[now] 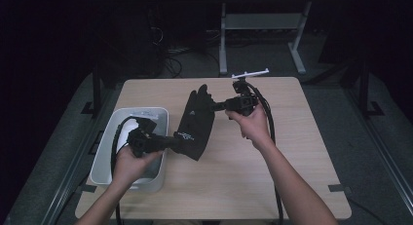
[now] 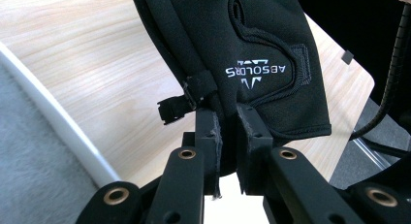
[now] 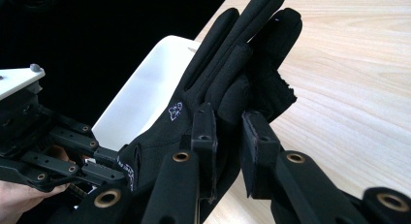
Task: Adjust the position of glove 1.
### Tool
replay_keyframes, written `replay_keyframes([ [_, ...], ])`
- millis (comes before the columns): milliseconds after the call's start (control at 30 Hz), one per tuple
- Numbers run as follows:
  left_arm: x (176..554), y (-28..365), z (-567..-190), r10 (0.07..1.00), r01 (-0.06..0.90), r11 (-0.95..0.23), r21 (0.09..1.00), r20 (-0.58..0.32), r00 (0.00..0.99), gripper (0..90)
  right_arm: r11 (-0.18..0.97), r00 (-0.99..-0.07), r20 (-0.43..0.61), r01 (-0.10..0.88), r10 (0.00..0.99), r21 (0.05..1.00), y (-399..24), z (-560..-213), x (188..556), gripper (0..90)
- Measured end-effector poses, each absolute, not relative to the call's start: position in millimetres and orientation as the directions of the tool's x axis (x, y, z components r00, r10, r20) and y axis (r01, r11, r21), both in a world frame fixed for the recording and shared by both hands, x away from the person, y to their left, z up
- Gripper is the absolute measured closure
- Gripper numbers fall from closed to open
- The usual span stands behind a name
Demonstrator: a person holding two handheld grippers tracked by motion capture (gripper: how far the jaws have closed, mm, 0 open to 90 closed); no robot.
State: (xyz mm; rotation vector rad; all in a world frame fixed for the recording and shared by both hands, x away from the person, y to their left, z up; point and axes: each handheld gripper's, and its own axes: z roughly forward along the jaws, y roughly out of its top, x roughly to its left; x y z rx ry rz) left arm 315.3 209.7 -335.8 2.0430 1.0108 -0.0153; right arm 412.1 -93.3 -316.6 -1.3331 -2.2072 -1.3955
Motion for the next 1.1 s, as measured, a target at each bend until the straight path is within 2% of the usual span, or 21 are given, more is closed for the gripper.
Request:
replay_keyframes([
  [1100, 305, 261, -329, 0.698, 0.678, -0.271, 0.683, -0.345, 0.627, 81.3, 0.18, -0.609, 0.59, 0.761, 0.53, 0.624, -37, -311, 425, 78.5],
])
